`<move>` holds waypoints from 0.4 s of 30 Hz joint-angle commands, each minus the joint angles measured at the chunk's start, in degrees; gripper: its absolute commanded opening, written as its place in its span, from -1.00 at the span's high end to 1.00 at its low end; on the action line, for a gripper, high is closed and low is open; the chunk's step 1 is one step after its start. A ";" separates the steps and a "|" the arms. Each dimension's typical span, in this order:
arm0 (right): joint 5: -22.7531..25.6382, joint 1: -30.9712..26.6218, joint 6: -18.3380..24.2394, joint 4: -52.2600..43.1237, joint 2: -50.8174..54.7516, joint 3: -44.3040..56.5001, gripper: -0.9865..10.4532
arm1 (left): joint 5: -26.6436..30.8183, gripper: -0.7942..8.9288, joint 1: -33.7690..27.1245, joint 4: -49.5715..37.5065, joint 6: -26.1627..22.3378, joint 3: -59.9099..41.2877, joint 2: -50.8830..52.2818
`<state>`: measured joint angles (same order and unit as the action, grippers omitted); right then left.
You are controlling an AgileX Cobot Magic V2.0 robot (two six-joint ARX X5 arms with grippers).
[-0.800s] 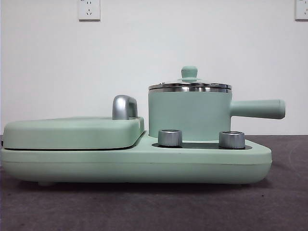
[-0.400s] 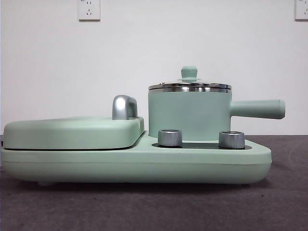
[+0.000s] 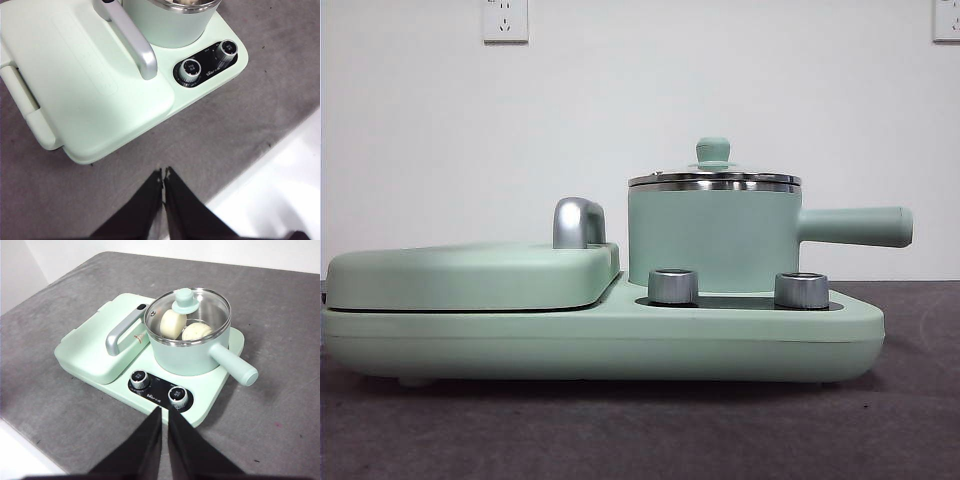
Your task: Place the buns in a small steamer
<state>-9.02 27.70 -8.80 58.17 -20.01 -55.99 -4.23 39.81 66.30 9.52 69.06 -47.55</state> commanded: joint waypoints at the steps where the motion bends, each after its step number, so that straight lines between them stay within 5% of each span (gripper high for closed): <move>1: 0.02 0.28 0.37 -0.83 -0.07 -0.59 0.79 | 0.24 0.82 -0.52 -1.70 0.26 -0.28 0.07; 5: 0.00 0.28 0.37 -1.64 -0.07 -0.59 0.79 | -0.28 0.82 -2.69 -12.44 0.26 -8.46 6.80; 12: 0.02 0.28 0.37 -1.66 -0.07 -0.61 0.79 | -0.22 0.82 -16.37 -42.97 -3.45 -36.96 27.19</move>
<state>-9.02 27.70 -8.78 57.14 -20.01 -55.99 -4.40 24.47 27.11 8.40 35.79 -21.63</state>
